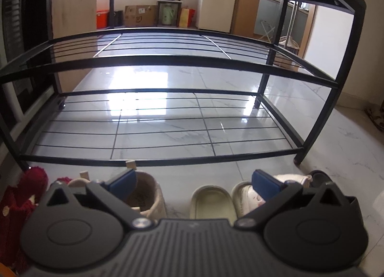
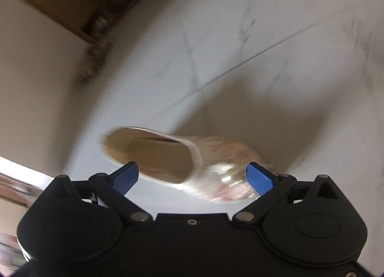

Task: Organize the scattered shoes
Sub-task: 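Grasp the pearl-trimmed white shoe by its heel with the right tool, then carry the pearl-trimmed shoe with the right tool toward the black slippers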

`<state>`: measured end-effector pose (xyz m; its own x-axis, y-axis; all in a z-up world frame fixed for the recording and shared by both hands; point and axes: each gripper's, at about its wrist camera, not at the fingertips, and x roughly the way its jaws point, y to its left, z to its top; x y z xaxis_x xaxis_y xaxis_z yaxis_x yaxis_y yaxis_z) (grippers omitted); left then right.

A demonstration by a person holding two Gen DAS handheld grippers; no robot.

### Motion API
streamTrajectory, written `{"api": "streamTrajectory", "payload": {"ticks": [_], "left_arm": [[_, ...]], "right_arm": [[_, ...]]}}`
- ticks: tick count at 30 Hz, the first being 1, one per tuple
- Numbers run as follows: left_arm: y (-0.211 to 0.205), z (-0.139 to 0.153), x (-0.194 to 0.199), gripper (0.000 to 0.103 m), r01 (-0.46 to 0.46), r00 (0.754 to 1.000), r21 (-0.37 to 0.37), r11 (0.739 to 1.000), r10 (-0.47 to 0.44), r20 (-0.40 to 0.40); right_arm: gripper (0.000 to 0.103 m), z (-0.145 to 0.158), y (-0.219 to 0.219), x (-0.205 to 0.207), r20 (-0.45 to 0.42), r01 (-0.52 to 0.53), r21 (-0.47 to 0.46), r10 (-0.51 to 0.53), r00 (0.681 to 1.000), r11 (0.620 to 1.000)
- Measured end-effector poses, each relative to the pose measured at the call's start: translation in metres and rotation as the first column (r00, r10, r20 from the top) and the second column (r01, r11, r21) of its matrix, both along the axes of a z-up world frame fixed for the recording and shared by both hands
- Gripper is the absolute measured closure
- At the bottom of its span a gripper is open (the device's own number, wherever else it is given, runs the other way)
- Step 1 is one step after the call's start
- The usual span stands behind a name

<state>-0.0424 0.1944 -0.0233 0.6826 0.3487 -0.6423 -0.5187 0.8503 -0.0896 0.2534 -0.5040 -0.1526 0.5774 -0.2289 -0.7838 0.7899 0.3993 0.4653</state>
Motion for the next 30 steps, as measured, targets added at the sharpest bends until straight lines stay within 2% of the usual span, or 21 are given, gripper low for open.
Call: {"api": "streamTrajectory", "payload": {"ticks": [3, 8, 10, 11, 13, 15, 17, 20, 23, 25, 30], "left_arm": [[-0.004, -0.002, 0.003, 0.001, 0.019, 1.000, 0.030, 0.999, -0.018, -0.023], [-0.004, -0.001, 0.003, 0.001, 0.017, 1.000, 0.037, 0.999, -0.017, -0.019], [-0.004, -0.001, 0.003, 0.001, 0.011, 1.000, 0.037, 0.999, -0.010, -0.014], [-0.003, 0.000, 0.003, 0.001, 0.007, 1.000, 0.034, 0.999, -0.007, -0.013], [-0.001, -0.001, 0.004, 0.001, 0.001, 1.000, 0.022, 1.000, -0.001, -0.018], [0.000, -0.001, 0.002, 0.001, -0.001, 1.000, 0.011, 1.000, 0.002, -0.023], [0.000, -0.001, -0.001, 0.001, -0.006, 1.000, 0.010, 1.000, 0.006, -0.018], [0.004, 0.001, -0.009, 0.001, -0.025, 1.000, -0.005, 1.000, 0.025, -0.006], [0.009, 0.003, -0.018, 0.001, -0.048, 0.999, -0.033, 0.998, 0.048, 0.006], [0.012, 0.004, -0.023, 0.001, -0.064, 0.998, -0.052, 0.997, 0.064, 0.013], [0.023, 0.007, -0.046, 0.001, -0.093, 0.994, -0.104, 0.990, 0.097, 0.043]], "right_arm": [[0.005, -0.019, -0.001, 0.001, -0.050, 0.040, 0.020, -0.039, 0.998, 0.999], [0.000, -0.035, -0.002, 0.008, -0.063, 0.090, 0.045, -0.088, 0.994, 0.995], [0.000, -0.042, -0.003, 0.013, -0.061, 0.128, 0.102, -0.122, 0.991, 0.987], [0.001, -0.045, -0.003, 0.014, -0.045, 0.132, 0.132, -0.127, 0.991, 0.982], [0.007, -0.045, 0.002, 0.021, -0.041, 0.135, 0.106, -0.132, 0.990, 0.985], [0.011, -0.041, 0.010, 0.020, -0.041, 0.108, 0.067, -0.106, 0.994, 0.992], [0.015, -0.039, 0.013, 0.015, -0.023, 0.081, 0.070, -0.080, 0.997, 0.994], [0.018, -0.032, 0.021, -0.002, 0.032, 0.044, 0.116, -0.048, 0.998, 0.992], [0.020, -0.025, 0.036, -0.016, 0.066, -0.051, 0.171, 0.041, 0.997, 0.984], [0.021, -0.024, 0.054, -0.029, 0.066, -0.117, 0.213, 0.105, 0.992, 0.970], [0.021, -0.030, 0.100, -0.062, 0.024, -0.186, 0.308, 0.188, 0.982, 0.933]]}}
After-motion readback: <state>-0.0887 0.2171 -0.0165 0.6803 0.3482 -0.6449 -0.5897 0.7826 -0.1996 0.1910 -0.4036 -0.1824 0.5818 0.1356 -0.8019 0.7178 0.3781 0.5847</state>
